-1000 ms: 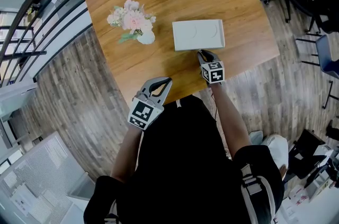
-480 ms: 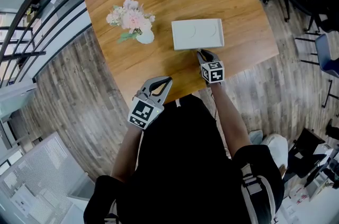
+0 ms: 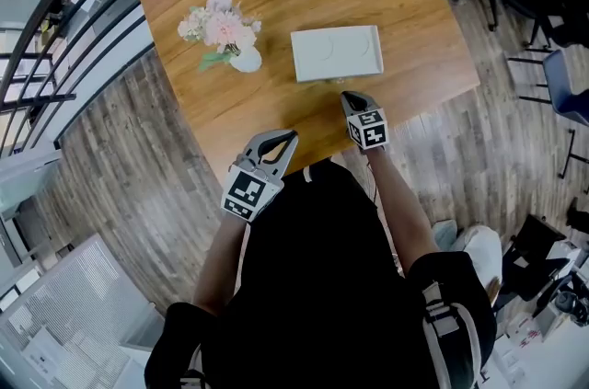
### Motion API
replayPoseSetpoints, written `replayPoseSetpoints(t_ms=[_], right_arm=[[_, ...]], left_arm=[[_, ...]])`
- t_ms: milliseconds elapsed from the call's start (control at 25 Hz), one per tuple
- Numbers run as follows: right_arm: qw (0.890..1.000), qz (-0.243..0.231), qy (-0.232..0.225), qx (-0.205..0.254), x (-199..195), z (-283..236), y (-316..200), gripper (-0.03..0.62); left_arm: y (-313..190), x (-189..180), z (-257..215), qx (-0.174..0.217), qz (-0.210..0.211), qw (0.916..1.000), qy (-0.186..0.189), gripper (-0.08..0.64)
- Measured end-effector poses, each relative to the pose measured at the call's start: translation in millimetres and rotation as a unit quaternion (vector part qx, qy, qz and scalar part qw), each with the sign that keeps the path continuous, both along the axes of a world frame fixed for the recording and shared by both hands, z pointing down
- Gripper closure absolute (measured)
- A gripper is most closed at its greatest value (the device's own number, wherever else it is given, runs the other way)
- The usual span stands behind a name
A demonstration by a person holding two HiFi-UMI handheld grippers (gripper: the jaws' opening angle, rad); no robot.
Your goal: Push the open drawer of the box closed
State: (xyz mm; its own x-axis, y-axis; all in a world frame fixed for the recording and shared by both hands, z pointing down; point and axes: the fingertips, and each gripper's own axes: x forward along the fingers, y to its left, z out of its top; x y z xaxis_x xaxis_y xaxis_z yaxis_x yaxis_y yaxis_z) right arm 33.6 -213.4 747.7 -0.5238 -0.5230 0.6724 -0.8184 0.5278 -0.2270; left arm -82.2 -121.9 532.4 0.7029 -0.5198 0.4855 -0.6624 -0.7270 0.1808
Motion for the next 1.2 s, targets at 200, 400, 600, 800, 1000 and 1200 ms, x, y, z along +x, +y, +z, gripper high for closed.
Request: replayPoseSetpoints(t_ms=[200,400,600,800,1000,1200], right_arm=[[1.000,-0.015,0.001,0.009,2.7,-11.7,13.0,0.577],[0.998,-0.052,0.024,0.017,7.7,-16.6,29.0,0.577],[0.998,-0.061,0.025,0.017,13.6,-23.7,44.9,0.577],[0.997,-0.066,0.011,0.030,16.3,-33.7,54.6,0.577],[0.996,-0.077,0.005,0.041,16.5,-42.3,62.9,0.577],[0.994,-0.092,0.008,0.059,18.0,-58.7,71.9,0.577]], left_arm=[[5.5,7.8,-1.2,0.002,0.008,1.0000,0.004,0.537],[9.5,15.1,-0.2,0.004,0.015,0.9999,0.006,0.537],[16.5,19.1,0.5,0.005,0.017,0.9998,0.007,0.537],[23.5,23.5,4.9,0.006,0.017,0.9998,0.010,0.537],[29.7,28.9,7.4,0.007,0.016,0.9998,0.010,0.537],[38.2,35.9,11.6,-0.003,0.012,0.9999,0.009,0.537]])
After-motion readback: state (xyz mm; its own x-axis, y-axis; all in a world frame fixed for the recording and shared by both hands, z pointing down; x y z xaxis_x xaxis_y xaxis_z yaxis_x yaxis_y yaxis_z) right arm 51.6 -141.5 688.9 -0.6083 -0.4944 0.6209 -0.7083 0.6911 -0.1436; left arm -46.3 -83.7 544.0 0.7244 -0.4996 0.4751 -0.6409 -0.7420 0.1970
